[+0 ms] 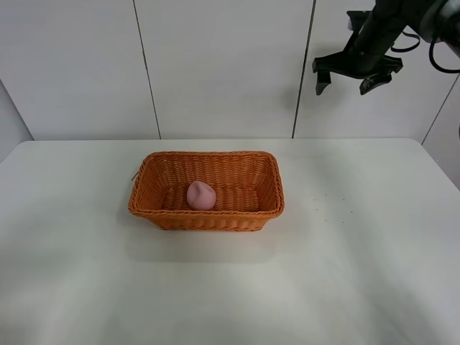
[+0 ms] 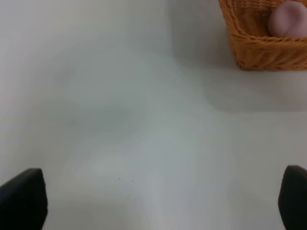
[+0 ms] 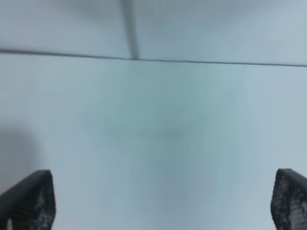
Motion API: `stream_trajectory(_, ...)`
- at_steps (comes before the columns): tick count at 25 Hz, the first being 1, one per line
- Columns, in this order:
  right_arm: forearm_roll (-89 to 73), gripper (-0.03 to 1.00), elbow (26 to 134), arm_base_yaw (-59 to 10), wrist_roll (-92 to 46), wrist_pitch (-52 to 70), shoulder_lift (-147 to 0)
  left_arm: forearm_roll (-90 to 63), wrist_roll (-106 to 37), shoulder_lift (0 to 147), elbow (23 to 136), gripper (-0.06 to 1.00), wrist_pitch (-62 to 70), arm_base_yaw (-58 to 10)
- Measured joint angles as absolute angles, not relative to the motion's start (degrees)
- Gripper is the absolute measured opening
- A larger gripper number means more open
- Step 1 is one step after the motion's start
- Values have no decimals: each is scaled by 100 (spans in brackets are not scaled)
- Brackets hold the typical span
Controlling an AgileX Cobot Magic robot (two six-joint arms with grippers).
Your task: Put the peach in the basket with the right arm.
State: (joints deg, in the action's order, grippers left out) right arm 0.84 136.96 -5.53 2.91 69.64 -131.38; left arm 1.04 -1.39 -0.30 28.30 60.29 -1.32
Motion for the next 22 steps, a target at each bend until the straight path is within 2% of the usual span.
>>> stream_trajectory(4,91,70,13696,-302,291,6964,-13138,104,-139,-30,2830,99,6029,-132)
stream_trajectory(12,122,70,13099,-288,248,6971,-12909,104,-139,-30,2830,99,6029,-132)
stream_trajectory(18,138,70,11897,-288,248,6968,-11858,104,-139,-30,2830,99,6029,-132)
stream_trajectory(22,138,70,10575,-288,248,6948,-10802,104,-139,-30,2830,99,6029,-132)
